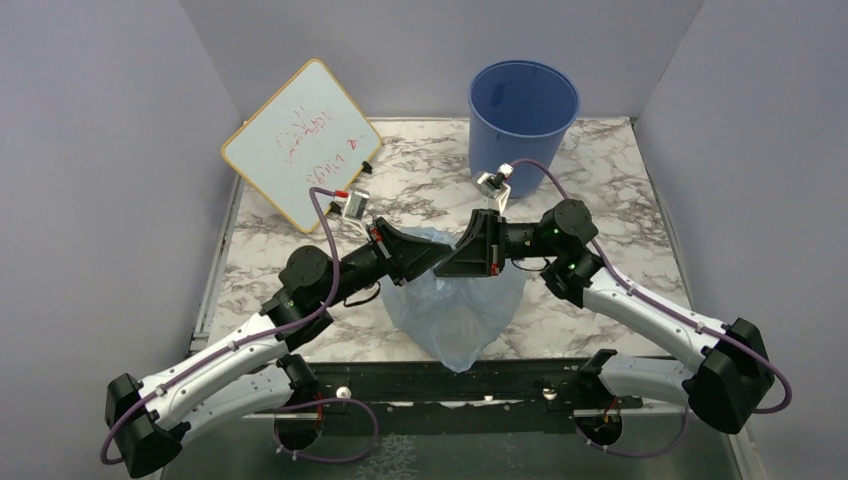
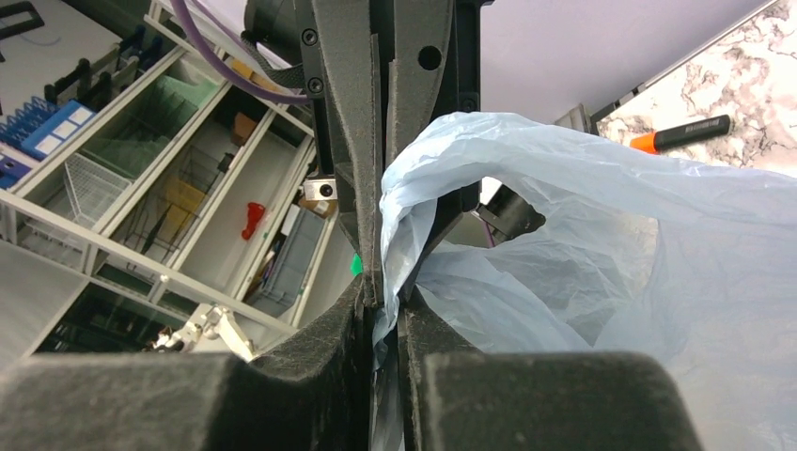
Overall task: Put the trash bags into the trash bin
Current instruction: Unfold the trash bag at the center of the board.
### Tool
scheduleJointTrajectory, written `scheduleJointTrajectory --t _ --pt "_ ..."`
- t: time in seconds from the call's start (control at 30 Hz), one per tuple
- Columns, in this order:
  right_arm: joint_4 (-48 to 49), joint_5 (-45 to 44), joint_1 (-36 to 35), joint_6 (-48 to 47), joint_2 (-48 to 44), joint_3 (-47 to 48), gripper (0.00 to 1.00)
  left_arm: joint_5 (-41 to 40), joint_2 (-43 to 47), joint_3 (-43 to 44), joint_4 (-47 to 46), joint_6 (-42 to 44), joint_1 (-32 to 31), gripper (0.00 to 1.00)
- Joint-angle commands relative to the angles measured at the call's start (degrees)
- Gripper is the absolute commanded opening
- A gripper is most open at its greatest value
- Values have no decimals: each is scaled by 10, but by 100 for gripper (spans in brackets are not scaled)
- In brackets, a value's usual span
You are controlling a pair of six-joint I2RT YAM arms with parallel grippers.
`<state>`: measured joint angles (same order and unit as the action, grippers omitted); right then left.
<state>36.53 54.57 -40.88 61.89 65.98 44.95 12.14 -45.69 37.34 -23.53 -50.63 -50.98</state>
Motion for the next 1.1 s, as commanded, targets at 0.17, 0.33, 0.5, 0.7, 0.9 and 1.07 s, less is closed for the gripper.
scheduleJointTrajectory --t 0.17,0.33,0.5,0.7,0.9,1.07 --pt "-137 -40 -3 -110 -21 29 6 -35 25 -4 -17 -6 0 38" --pt "-340 -246 -3 -230 -61 71 1 -49 41 15 55 18 0 65" --pt "-467 -522 -2 -305 -111 98 0 -86 31 114 258 106 -1 85" --pt "-522 -756 -2 -409 -142 183 1 -131 61 146 309 142 -1 97" --pt "-525 -774 -2 -540 -221 322 1 -133 59 145 319 152 0 98" --pt "-497 -630 -2 -605 -266 262 1 -174 32 135 334 152 0 99"
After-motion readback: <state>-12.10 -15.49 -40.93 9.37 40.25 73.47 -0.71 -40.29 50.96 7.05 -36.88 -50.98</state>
